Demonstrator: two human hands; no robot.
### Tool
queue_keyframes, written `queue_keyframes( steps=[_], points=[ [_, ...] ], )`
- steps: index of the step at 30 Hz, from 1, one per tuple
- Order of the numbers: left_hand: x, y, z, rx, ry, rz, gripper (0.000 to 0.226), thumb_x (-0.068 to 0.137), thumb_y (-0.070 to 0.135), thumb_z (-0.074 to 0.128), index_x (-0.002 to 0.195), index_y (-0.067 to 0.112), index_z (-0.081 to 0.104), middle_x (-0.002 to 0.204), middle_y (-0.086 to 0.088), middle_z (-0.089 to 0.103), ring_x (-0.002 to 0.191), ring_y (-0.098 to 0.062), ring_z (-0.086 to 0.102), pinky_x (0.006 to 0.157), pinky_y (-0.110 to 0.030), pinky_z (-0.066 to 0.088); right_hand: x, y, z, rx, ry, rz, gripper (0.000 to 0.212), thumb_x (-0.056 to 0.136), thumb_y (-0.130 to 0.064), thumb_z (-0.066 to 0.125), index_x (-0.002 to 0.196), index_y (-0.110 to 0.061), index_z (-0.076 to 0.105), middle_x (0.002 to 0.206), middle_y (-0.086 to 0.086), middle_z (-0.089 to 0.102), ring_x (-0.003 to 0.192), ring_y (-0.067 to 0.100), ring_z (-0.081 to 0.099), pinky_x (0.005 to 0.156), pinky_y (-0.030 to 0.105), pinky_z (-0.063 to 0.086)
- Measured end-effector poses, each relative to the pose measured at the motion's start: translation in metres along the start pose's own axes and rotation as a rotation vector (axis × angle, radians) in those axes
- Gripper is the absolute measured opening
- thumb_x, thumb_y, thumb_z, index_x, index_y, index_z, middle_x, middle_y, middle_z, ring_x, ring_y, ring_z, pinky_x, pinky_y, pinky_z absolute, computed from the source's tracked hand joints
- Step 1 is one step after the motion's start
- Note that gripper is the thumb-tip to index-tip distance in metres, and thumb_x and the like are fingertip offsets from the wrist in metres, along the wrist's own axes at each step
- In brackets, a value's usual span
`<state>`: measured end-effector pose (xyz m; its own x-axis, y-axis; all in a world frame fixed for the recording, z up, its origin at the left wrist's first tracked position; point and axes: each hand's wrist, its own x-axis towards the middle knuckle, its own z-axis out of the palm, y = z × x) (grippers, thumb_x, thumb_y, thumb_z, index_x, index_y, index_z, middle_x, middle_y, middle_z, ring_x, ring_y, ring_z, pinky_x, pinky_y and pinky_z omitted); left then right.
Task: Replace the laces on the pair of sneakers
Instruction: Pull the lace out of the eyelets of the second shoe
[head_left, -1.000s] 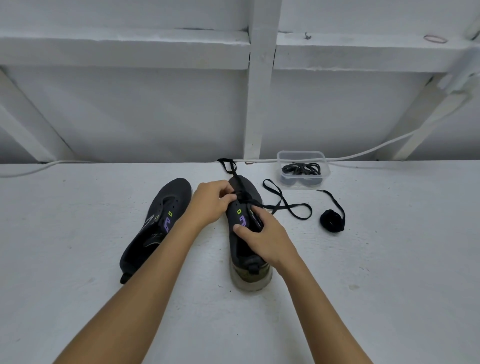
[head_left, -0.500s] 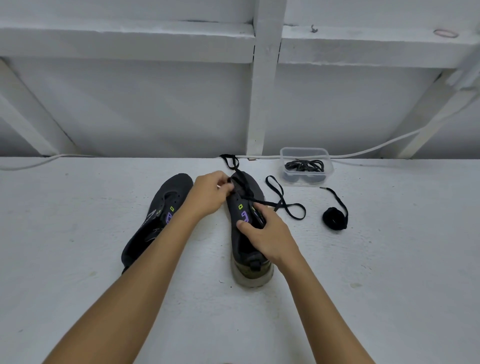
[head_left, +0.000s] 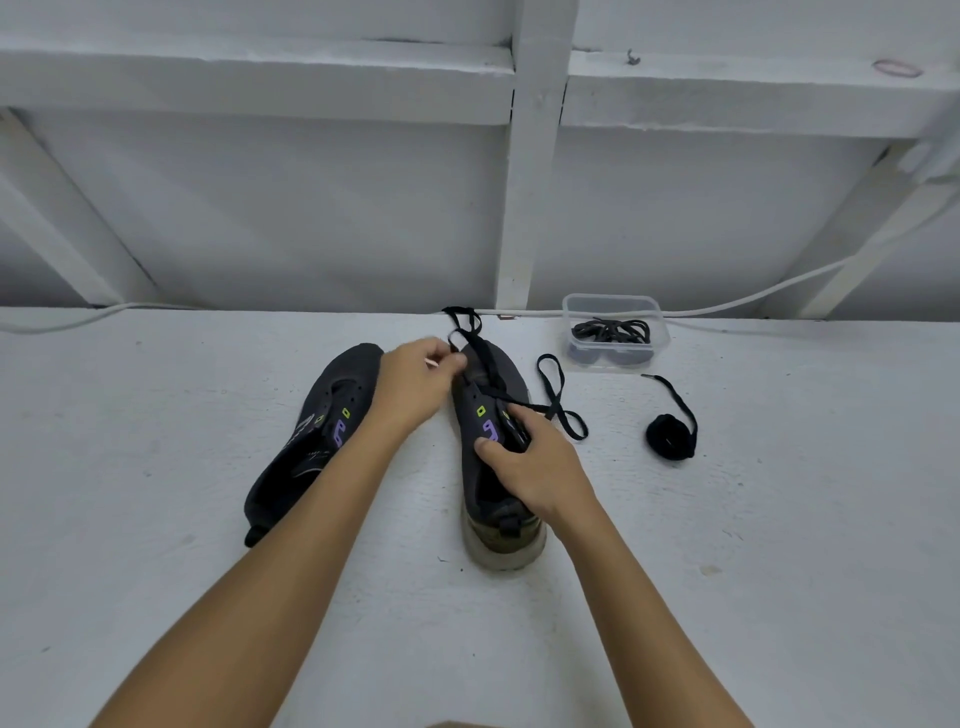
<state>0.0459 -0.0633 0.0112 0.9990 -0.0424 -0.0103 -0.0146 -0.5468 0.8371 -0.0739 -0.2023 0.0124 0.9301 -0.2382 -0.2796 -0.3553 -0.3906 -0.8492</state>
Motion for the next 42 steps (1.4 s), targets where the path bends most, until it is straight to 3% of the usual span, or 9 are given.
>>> queue_keyframes(
  steps=[4,11,16,21,24,28,34,37,42],
  points=[
    [0.008,0.008,-0.008,-0.415,0.350,-0.194,0.009,0.099,0.018,0.054,0.094,0.020,0.061,0.084,0.008,0.063,0.074,-0.012,0.068,0.079,-0.042,0.061,-0.001,0.001,-0.002,-0.006,-0.012,-0.003,0.051,0.092,-0.031,0.070,0.140,-0.027,0.054,0.097,-0.032,0.048,0.099,0.003,0.051,0.089,0.018,0.038],
    [-0.012,-0.004,0.005,-0.223,-0.194,-0.245,0.026,0.086,0.043,0.075,0.099,0.021,0.073,0.098,0.006,0.073,0.091,-0.009,0.069,0.082,-0.030,0.057,0.000,-0.001,0.000,-0.008,0.017,-0.017,0.045,0.089,-0.032,0.070,0.133,-0.031,0.059,0.098,-0.026,0.055,0.103,0.006,0.058,0.083,0.018,0.040],
    [-0.006,-0.002,0.006,-0.014,0.003,-0.063,0.015,0.090,0.031,0.073,0.085,0.016,0.074,0.078,0.009,0.069,0.074,-0.008,0.061,0.074,-0.026,0.047,-0.001,-0.002,0.000,0.006,0.017,-0.014,0.046,0.091,-0.030,0.069,0.136,-0.026,0.057,0.100,-0.027,0.052,0.099,0.005,0.053,0.087,0.019,0.039],
    [0.013,0.005,-0.014,-0.516,0.462,-0.309,0.017,0.100,0.031,0.058,0.093,0.016,0.064,0.087,-0.002,0.070,0.069,-0.008,0.065,0.066,-0.031,0.056,-0.001,-0.001,0.001,0.016,0.001,0.007,0.051,0.091,-0.032,0.068,0.140,-0.025,0.054,0.112,-0.018,0.054,0.107,0.007,0.053,0.092,0.019,0.038],
    [0.008,0.002,-0.013,-0.496,0.230,-0.389,0.027,0.099,0.038,0.057,0.096,0.012,0.066,0.095,-0.003,0.069,0.079,-0.010,0.069,0.058,-0.024,0.054,-0.002,-0.003,0.000,0.013,0.003,0.007,0.051,0.092,-0.032,0.068,0.140,-0.024,0.054,0.114,-0.016,0.051,0.104,0.005,0.050,0.091,0.019,0.037],
    [-0.015,-0.003,-0.001,-0.285,-0.225,-0.357,0.040,0.086,0.047,0.074,0.104,0.011,0.073,0.102,-0.002,0.075,0.098,-0.016,0.071,0.079,-0.031,0.060,-0.001,-0.002,0.001,0.009,0.019,-0.004,0.040,0.091,-0.030,0.068,0.129,-0.026,0.060,0.104,-0.017,0.057,0.097,0.007,0.053,0.086,0.020,0.039],
    [-0.024,-0.006,0.011,-0.006,-0.017,-0.047,0.015,0.089,0.030,0.074,0.091,0.016,0.078,0.073,0.011,0.067,0.069,-0.009,0.058,0.071,-0.027,0.045,-0.002,-0.004,0.001,0.005,0.020,-0.010,0.042,0.091,-0.030,0.068,0.131,-0.026,0.059,0.094,-0.026,0.050,0.099,0.008,0.055,0.086,0.021,0.039],
    [-0.014,-0.006,0.006,0.110,0.012,0.035,0.020,0.094,0.029,0.067,0.088,0.011,0.072,0.078,0.001,0.067,0.076,-0.022,0.061,0.075,-0.036,0.050,-0.002,-0.004,0.001,0.001,0.019,-0.005,0.048,0.091,-0.032,0.068,0.137,-0.026,0.056,0.105,-0.021,0.053,0.106,0.007,0.055,0.090,0.021,0.040],
    [0.004,0.005,-0.018,-0.005,0.333,-0.009,0.024,0.099,0.028,0.058,0.085,0.008,0.061,0.086,-0.004,0.060,0.085,-0.028,0.057,0.071,-0.033,0.038,-0.004,-0.005,0.000,0.001,0.010,0.004,0.054,0.093,-0.033,0.067,0.143,-0.023,0.052,0.116,-0.015,0.052,0.105,0.005,0.048,0.092,0.020,0.036]
  ],
)
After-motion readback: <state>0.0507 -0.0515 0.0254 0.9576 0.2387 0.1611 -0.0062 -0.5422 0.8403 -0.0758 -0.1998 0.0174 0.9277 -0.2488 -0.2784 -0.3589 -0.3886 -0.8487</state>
